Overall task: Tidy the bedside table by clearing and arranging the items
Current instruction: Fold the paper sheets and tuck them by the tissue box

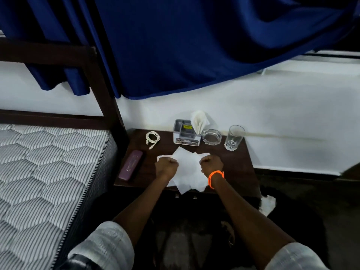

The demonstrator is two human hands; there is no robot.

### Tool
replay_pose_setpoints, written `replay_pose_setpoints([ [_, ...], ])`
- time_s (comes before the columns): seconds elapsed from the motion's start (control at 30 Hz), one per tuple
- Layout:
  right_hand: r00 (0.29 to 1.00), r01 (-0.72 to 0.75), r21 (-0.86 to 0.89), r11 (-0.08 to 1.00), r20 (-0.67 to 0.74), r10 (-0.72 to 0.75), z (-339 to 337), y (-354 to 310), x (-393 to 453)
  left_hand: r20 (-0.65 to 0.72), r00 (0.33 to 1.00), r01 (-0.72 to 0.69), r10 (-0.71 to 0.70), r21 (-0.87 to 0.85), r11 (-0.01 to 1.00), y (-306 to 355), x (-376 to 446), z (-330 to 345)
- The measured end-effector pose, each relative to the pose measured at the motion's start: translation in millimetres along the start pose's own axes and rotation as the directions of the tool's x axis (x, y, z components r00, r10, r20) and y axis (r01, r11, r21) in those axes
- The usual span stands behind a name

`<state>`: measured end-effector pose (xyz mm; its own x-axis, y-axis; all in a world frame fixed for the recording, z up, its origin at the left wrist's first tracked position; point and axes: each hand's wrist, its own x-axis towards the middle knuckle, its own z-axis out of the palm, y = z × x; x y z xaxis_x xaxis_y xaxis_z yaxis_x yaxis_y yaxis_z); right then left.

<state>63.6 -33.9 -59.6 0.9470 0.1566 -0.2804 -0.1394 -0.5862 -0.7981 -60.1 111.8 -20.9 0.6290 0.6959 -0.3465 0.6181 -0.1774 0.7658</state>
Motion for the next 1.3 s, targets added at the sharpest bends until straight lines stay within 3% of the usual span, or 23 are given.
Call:
replay_pose_setpoints([
  [0.1,0.998,0.018,-0.072,0.997,-0.058,-0.022,-26.6,-3.6,-32.8,0.023,1.000,-0.016,0.016,0.005,1.000,-2.9,-14.7,20.2],
  [0.33,0.991,0.011,-0.229,0.973,-0.126,-0.040,-36.4,25.6,-14.8,0.018,1.000,-0.004,0.005,-0.008,1.000,-3.3,-8.2,52.8],
  [0.5,0.999,0.010,-0.328,0.944,-0.030,-0.021,-28.3,27.4,-1.5,0.047,0.996,0.073,-0.071,-0.062,0.995,2.5,4.2,65.0],
  [0.7,1.000,0.017,-0.189,0.982,-0.020,-0.021,-22.0,23.8,-1.6,0.166,0.945,0.325,-0.281,-0.413,0.851,7.9,10.8,71.6],
  [0.9,0.995,0.089,-0.061,0.994,-0.048,-0.092,-30.2,25.3,0.3,0.174,0.969,0.224,-0.177,-0.307,0.925,7.8,10.4,72.1],
  [1.07,0.987,0.152,-0.037,0.988,-0.056,-0.153,-47.8,21.1,8.3,0.149,0.984,0.143,-0.095,-0.354,0.924,7.6,-1.1,75.5],
  [1.2,0.980,0.171,0.071,0.983,0.093,-0.177,-69.2,14.7,15.8,0.135,0.986,0.145,-0.095,-0.435,0.889,11.9,-21.3,83.4],
  [1.3,0.974,0.036,0.204,0.978,0.212,-0.080,-79.5,11.5,15.2,0.110,0.990,0.135,-0.094,-0.477,0.868,13.2,-40.0,93.6],
])
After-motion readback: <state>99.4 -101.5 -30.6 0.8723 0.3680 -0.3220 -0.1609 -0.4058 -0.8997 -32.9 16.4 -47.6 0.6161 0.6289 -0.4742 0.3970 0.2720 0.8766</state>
